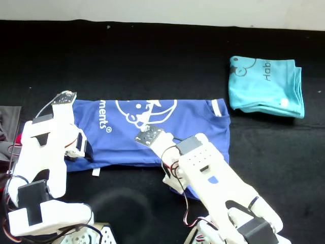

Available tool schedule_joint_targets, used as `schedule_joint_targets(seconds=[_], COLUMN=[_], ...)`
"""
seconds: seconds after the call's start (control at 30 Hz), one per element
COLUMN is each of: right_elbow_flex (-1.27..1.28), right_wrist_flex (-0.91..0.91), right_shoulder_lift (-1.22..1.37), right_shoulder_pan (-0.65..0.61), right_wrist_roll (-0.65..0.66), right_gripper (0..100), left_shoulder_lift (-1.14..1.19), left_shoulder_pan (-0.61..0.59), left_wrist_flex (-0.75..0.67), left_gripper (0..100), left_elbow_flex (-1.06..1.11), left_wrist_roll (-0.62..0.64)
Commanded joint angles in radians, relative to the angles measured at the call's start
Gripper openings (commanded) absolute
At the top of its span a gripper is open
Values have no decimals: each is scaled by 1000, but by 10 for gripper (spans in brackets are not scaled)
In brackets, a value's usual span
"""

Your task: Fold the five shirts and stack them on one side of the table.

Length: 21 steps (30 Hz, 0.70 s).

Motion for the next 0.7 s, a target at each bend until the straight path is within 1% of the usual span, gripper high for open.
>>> schedule_joint_targets(seconds=[0.0, 0.17, 0.3, 0.37, 0.43, 0.5, 0.67], right_elbow_flex=[-65, -189, -217, -213, -186, -142, 13], right_wrist_flex=[64, 194, 283, 295, 291, 251, 76], right_shoulder_lift=[-18, -18, -18, -18, -15, -16, -10], right_shoulder_pan=[-8, -8, -15, -10, -8, -13, -8], right_wrist_roll=[-6, -5, 0, 49, 83, 75, 78], right_gripper=[198, 187, 187, 187, 187, 189, 256], left_shoulder_lift=[2, 2, 2, 2, 2, 2, 2], left_shoulder_pan=[2, 2, 2, 2, 2, 2, 2], left_wrist_flex=[-34, -34, -34, -34, -34, -34, -34], left_gripper=[192, 192, 192, 192, 192, 192, 192], left_elbow_flex=[2, 2, 2, 2, 2, 2, 2], left_wrist_roll=[8, 8, 8, 8, 8, 8, 6])
